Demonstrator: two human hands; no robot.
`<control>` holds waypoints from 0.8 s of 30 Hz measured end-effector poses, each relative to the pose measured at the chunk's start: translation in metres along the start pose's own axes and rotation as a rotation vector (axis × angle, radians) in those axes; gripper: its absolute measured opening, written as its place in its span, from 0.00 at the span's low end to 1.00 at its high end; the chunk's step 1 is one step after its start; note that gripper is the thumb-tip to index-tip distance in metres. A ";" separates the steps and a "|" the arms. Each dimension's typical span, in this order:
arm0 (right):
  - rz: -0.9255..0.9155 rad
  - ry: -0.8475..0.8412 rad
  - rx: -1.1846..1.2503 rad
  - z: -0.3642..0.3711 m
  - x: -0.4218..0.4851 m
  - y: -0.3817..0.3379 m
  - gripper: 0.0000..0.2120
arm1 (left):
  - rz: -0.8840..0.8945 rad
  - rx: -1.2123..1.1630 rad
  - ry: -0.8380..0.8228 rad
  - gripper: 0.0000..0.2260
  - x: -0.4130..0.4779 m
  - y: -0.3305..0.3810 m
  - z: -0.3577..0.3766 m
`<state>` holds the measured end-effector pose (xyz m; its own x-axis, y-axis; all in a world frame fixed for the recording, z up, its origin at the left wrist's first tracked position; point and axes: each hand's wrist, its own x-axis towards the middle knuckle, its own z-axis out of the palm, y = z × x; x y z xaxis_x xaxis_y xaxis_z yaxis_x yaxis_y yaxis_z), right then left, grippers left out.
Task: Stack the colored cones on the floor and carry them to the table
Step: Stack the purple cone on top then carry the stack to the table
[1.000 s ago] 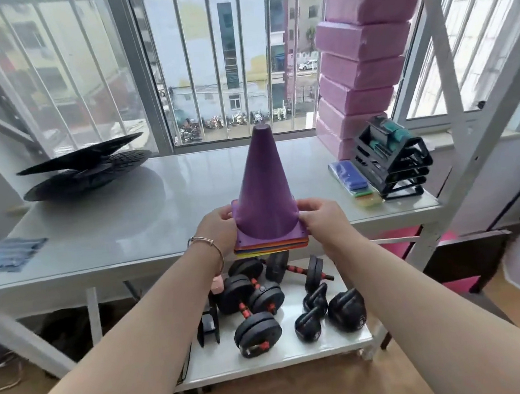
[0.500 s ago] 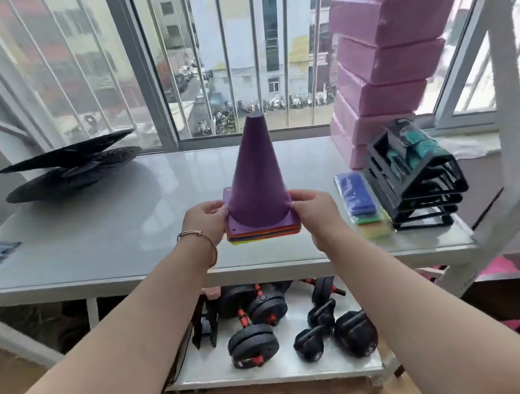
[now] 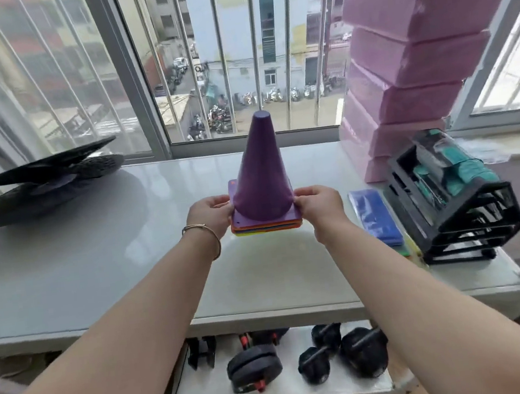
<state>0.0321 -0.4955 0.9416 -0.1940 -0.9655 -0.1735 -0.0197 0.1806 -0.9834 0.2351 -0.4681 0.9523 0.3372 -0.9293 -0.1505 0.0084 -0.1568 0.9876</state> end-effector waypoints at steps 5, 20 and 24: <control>-0.006 0.035 -0.042 0.028 0.034 -0.014 0.10 | -0.026 0.017 -0.056 0.06 0.058 0.004 0.003; 0.010 0.082 -0.330 0.094 0.123 -0.029 0.16 | 0.085 0.313 -0.180 0.07 0.181 0.015 0.014; 0.019 0.095 -0.386 0.099 0.138 -0.024 0.16 | 0.098 0.390 -0.240 0.10 0.193 0.013 0.017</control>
<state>0.1028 -0.6515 0.9362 -0.2872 -0.9431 -0.1676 -0.3788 0.2725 -0.8845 0.2842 -0.6557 0.9354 0.0909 -0.9899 -0.1084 -0.3823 -0.1352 0.9141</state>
